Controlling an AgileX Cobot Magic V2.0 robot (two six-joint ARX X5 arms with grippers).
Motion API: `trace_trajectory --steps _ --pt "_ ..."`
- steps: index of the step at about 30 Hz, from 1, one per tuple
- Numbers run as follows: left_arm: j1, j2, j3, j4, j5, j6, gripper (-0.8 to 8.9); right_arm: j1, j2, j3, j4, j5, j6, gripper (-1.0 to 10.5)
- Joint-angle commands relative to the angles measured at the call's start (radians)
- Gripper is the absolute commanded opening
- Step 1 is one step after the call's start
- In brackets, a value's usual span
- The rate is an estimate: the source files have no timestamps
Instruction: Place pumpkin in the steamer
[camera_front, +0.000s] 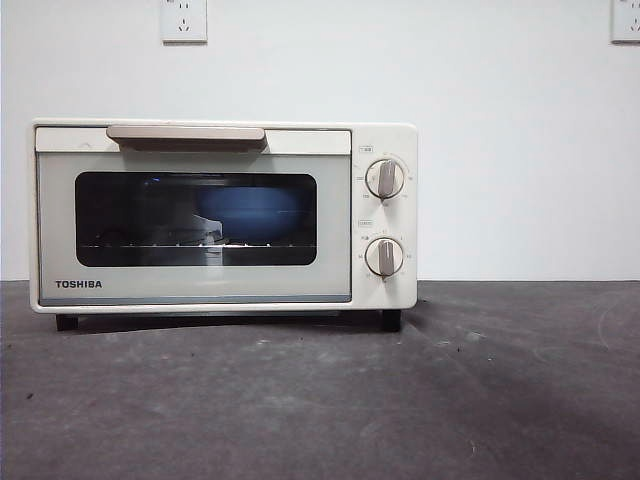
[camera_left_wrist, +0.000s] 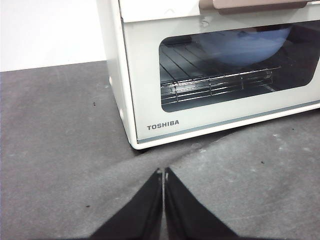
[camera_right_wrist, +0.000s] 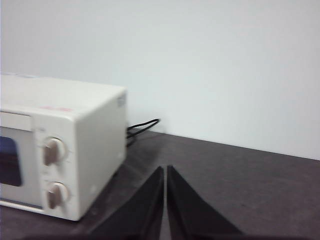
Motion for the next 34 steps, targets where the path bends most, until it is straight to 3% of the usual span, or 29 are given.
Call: trace_trajectory --steps 1,11,24,34 --pt "-0.001 -0.002 -0.021 0.006 -0.002 -0.001 0.18 -0.002 -0.068 -0.077 0.014 0.042 0.023 0.1" --pt "-0.001 -0.002 -0.021 0.006 -0.002 -0.001 0.19 -0.002 -0.196 -0.25 0.012 0.1 0.106 0.1" --pt "-0.001 -0.002 -0.021 0.005 -0.002 -0.001 0.18 -0.002 -0.232 -0.255 -0.237 0.1 0.106 0.1" --pt "-0.001 -0.002 -0.021 0.006 -0.002 -0.001 0.19 -0.002 -0.232 -0.254 -0.218 0.1 0.104 0.1"
